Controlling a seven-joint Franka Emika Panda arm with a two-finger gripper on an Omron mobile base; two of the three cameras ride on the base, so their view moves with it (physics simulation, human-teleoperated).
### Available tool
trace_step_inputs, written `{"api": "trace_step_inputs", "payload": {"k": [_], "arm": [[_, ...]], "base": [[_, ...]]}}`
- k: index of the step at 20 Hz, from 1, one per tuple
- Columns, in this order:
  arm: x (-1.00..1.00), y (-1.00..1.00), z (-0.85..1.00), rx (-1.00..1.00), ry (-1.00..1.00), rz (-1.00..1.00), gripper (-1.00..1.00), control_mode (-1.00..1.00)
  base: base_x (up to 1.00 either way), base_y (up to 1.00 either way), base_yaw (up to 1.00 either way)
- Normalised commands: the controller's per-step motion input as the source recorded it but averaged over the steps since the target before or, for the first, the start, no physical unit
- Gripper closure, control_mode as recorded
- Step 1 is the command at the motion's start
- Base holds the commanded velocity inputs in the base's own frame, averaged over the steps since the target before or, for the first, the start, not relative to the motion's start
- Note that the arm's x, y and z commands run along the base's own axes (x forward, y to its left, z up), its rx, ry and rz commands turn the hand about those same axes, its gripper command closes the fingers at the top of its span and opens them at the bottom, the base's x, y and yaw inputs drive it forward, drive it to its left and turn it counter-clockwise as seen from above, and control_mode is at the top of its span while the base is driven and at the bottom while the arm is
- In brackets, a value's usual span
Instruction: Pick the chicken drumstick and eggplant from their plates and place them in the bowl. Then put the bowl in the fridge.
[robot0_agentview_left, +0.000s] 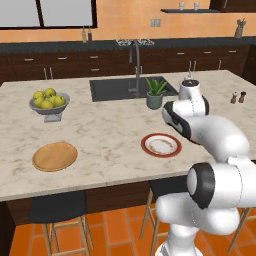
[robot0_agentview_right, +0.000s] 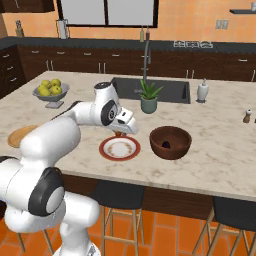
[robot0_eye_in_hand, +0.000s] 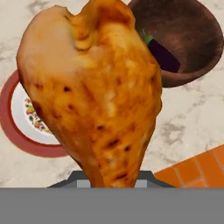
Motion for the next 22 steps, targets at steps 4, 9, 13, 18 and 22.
{"api": "trace_step_inputs", "payload": {"k": [4, 9, 13, 18, 22], "arm": [[0.25, -1.00, -0.03, 0.08, 0.00, 0.00, 1.00, -1.00], [0.21, -1.00, -0.12, 0.12, 0.15, 0.08, 1.00, -1.00], [0.46, -0.96, -0.10, 0.06, 0.10, 0.19, 1.00, -1.00], [0.37, -0.53, -0.13, 0.01, 0.09, 0.23, 1.00, -1.00], [0.57, -0.12, -0.43, 0.03, 0.02, 0.24, 1.00, -1.00]], "base": [[0.00, 0.00, 0.00], [0.00, 0.00, 0.00], [0.00, 0.00, 0.00], [0.00, 0.00, 0.00], [0.00, 0.00, 0.00]]}}
